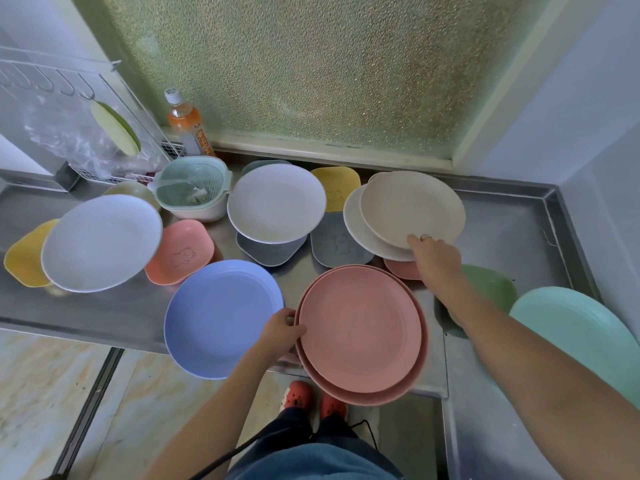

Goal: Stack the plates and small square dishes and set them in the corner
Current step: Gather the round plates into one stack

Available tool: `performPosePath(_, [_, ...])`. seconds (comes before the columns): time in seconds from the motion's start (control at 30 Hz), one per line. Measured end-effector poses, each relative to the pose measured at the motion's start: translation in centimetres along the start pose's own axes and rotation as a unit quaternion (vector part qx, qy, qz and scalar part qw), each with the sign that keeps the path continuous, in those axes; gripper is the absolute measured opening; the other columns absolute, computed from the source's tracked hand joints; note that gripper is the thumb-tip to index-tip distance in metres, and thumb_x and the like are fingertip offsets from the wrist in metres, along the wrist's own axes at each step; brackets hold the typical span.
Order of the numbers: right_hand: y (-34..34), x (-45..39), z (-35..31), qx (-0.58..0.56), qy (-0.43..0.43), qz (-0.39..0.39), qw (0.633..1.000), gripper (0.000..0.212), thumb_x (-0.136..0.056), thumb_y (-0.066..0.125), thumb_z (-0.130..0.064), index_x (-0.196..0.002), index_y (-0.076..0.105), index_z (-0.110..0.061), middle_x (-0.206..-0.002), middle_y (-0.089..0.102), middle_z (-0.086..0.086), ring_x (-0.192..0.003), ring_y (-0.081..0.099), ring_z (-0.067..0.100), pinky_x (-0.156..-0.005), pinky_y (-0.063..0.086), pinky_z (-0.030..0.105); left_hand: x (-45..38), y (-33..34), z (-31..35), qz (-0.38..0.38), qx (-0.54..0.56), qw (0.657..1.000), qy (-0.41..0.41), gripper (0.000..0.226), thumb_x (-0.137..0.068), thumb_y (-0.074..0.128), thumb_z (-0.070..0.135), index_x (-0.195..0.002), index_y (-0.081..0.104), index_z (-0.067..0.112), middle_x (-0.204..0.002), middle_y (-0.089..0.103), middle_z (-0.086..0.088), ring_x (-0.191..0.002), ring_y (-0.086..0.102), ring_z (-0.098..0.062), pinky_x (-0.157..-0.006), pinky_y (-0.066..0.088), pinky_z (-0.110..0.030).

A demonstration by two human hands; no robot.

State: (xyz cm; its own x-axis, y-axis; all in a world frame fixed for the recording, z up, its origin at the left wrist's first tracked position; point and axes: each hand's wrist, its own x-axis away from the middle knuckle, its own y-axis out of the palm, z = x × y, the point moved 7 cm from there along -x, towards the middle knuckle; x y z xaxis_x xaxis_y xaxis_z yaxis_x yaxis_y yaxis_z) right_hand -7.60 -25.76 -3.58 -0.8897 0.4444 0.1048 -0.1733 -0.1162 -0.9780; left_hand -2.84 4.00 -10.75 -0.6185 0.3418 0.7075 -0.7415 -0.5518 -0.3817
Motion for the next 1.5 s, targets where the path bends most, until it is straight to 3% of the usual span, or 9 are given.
performPosePath(0.07, [-1.4,1.1,0.1,-0.013,-0.006,0.062,0.998,0.023,-0.088,0.052,-0.009,-0.110,0.048,-0.009,-0.095,0.060,0.012,-0.076,0.059,0.032,-0.053,0.039,0.035,-0.1,0.0,-0.1,-0.002,0.000,1.000,-0.003,0.035,-0.088,0.054,0.015,-0.122,0.053,0.012,-0.111,0.059,-0.004,-0.096,0.054,-0.021,-0.082,0.042,-0.031])
performPosePath(0.2, [-2.7,5.9,-1.5,-0.074,-0.093,0.175,0.977,0.014,-0.078,0.068,-0.010,-0.082,0.054,-0.007,-0.065,0.059,0.007,-0.050,0.056,0.027,-0.037,0.037,0.027,-0.2,-0.1,-0.1,-0.005,0.021,1.000,-0.014,0.036,-0.087,0.055,0.014,-0.123,0.053,0.010,-0.105,0.058,-0.004,-0.091,0.058,-0.022,-0.076,0.047,-0.031])
performPosePath(0.33, [0.3,11.7,-3.9,-0.065,-0.191,0.151,0.968,0.030,-0.064,0.076,0.001,-0.080,0.055,-0.013,-0.063,0.057,0.000,-0.050,0.052,0.016,-0.034,0.041,0.023,0.1,-0.3,0.1,-0.014,0.052,0.998,-0.019,0.035,-0.088,0.054,0.010,-0.122,0.052,0.007,-0.095,0.059,-0.004,-0.073,0.061,-0.017,-0.049,0.051,-0.022])
performPosePath(0.4, [1.2,14.3,-4.9,-0.062,-0.255,0.144,0.954,0.035,-0.055,0.078,-0.004,-0.078,0.055,-0.016,-0.063,0.058,-0.001,-0.050,0.052,0.015,-0.034,0.041,0.022,0.2,-0.3,0.2,-0.019,0.063,0.998,-0.015,0.031,-0.089,0.054,0.008,-0.119,0.052,0.006,-0.088,0.059,-0.003,-0.068,0.060,-0.015,-0.038,0.047,-0.015])
performPosePath(0.53, [3.6,17.5,-6.1,-0.040,-0.354,0.084,0.930,0.055,-0.049,0.085,-0.036,-0.088,0.047,-0.024,-0.078,0.064,-0.004,-0.063,0.059,0.012,-0.038,0.048,0.022,0.5,-0.4,0.2,-0.051,0.085,0.995,-0.010,0.035,-0.086,0.061,0.005,-0.120,0.052,0.006,-0.097,0.064,-0.010,-0.073,0.066,-0.019,-0.045,0.052,-0.018])
performPosePath(0.7, [5.1,17.9,-6.8,-0.037,-0.370,0.055,0.926,0.049,-0.051,0.085,-0.022,-0.084,0.049,-0.025,-0.076,0.062,-0.006,-0.060,0.056,0.011,-0.038,0.045,0.022,0.9,-0.4,0.6,-0.062,0.104,0.993,0.000,0.027,-0.087,0.059,0.001,-0.112,0.052,0.010,-0.087,0.065,-0.008,-0.065,0.066,-0.018,-0.043,0.051,-0.019])
performPosePath(1.0, [5.7,18.5,-5.9,-0.049,-0.381,0.011,0.923,0.038,-0.068,0.078,-0.030,-0.092,0.048,-0.028,-0.086,0.062,-0.007,-0.068,0.060,0.009,-0.053,0.053,0.024,0.8,-0.4,0.6,-0.050,0.111,0.993,0.003,0.017,-0.096,0.047,0.011,-0.111,0.054,0.015,-0.089,0.063,-0.012,-0.072,0.065,-0.025,-0.042,0.054,-0.024])
performPosePath(1.3, [5.1,18.4,-5.8,-0.030,-0.348,0.023,0.937,0.021,-0.075,0.069,-0.036,-0.086,0.054,-0.026,-0.082,0.064,-0.007,-0.069,0.061,0.012,-0.061,0.053,0.027,0.0,-0.1,0.3,-0.053,0.133,0.990,-0.008,0.016,-0.093,0.050,0.013,-0.105,0.060,0.013,-0.090,0.059,-0.019,-0.077,0.064,-0.034,-0.056,0.060,-0.039])
performPosePath(1.5, [3.7,19.0,-5.3,-0.029,-0.351,0.086,0.932,0.033,-0.066,0.079,-0.024,-0.085,0.052,-0.022,-0.076,0.062,-0.004,-0.066,0.058,0.013,-0.060,0.051,0.026,-0.1,0.1,0.6,-0.034,0.134,0.990,-0.001,0.013,-0.094,0.049,0.014,-0.100,0.060,0.017,-0.087,0.062,-0.017,-0.069,0.063,-0.028,-0.053,0.060,-0.035])
